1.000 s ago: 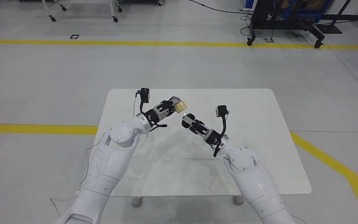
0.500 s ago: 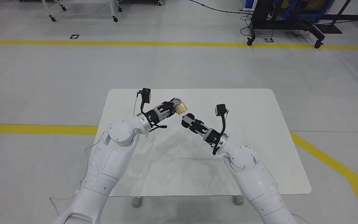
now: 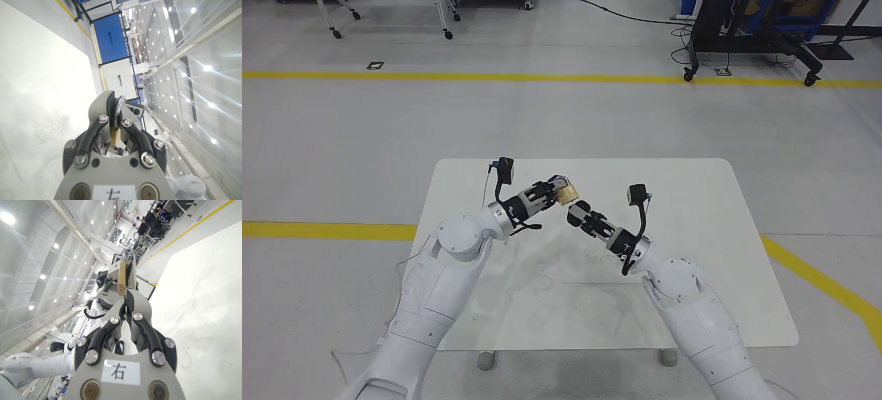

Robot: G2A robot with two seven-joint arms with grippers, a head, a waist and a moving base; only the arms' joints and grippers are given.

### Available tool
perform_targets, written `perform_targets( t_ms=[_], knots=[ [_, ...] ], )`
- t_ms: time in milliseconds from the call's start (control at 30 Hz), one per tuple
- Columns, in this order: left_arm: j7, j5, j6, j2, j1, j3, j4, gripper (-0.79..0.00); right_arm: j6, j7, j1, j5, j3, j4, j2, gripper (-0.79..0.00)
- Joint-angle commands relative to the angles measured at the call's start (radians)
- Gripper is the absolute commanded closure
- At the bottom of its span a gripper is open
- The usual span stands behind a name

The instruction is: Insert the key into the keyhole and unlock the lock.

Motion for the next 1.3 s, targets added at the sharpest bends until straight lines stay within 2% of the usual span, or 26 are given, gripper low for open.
perform_targets(
  t_ms=[0, 500, 1267],
  knots=[
    [0.005, -0.001, 0.0, 0.0, 0.0, 0.0, 0.003, 0.0, -0.001, 0.0, -0.001, 0.0, -0.002, -0.001, 0.001, 0.0],
    [0.025, -0.007, 0.001, 0.003, 0.004, -0.005, 0.002, 0.0, 0.008, 0.013, -0.014, -0.003, -0.008, -0.033, 0.01, 0.0],
    [-0.001, 0.011, -0.029, 0.01, 0.016, 0.004, -0.02, 0.0, 0.018, -0.001, -0.016, 0.003, -0.018, -0.043, 0.019, 0.0]
  ],
)
